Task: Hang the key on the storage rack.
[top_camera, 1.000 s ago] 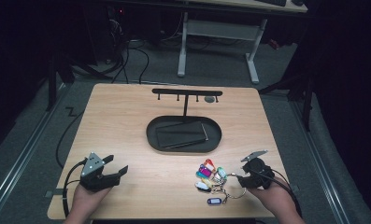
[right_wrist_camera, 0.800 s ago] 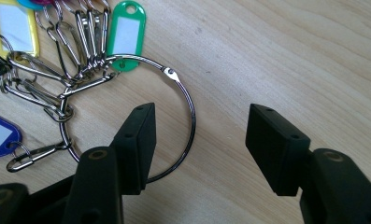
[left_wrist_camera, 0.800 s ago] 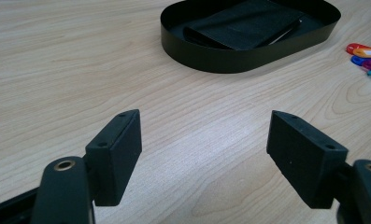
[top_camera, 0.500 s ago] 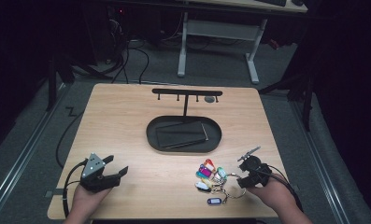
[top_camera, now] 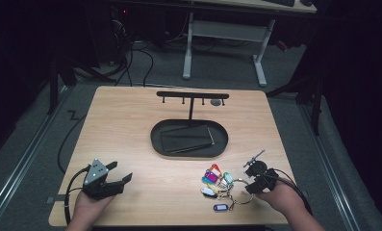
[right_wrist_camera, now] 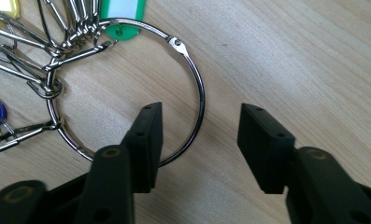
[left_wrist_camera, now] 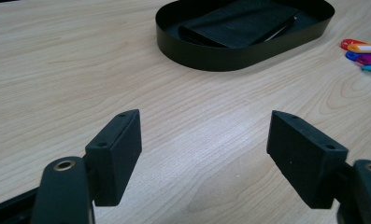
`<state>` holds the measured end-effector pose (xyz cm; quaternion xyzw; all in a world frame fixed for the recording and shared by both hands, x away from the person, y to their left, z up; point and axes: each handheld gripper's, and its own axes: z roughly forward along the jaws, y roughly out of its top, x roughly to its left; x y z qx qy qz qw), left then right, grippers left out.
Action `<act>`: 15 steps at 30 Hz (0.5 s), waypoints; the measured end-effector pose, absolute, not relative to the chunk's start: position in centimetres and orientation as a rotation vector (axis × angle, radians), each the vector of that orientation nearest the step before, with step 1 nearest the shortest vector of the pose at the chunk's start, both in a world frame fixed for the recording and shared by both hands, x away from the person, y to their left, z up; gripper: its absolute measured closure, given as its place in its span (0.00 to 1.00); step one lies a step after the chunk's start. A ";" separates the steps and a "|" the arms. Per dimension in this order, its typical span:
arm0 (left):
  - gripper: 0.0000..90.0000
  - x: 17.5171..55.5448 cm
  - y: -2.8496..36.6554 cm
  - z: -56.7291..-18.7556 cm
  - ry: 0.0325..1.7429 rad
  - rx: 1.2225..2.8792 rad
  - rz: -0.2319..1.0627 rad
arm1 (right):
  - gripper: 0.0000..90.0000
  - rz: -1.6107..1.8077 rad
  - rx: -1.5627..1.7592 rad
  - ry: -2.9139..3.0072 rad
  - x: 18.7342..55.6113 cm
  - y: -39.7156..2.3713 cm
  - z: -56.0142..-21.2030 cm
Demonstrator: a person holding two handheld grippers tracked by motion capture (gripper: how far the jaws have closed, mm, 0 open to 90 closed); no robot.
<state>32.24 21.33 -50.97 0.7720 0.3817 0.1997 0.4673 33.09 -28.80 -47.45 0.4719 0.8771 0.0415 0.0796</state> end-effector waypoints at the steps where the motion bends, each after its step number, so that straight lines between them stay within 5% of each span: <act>1: 0.30 32.2 21.4 -51.0 0.940 1.889 0.491 | 0.61 0.112 1.415 2.627 33.2 -28.7 -47.4; 15: 0.30 31.8 21.2 -51.0 0.925 1.908 0.501 | 0.78 0.015 1.336 2.780 35.9 -27.7 -48.5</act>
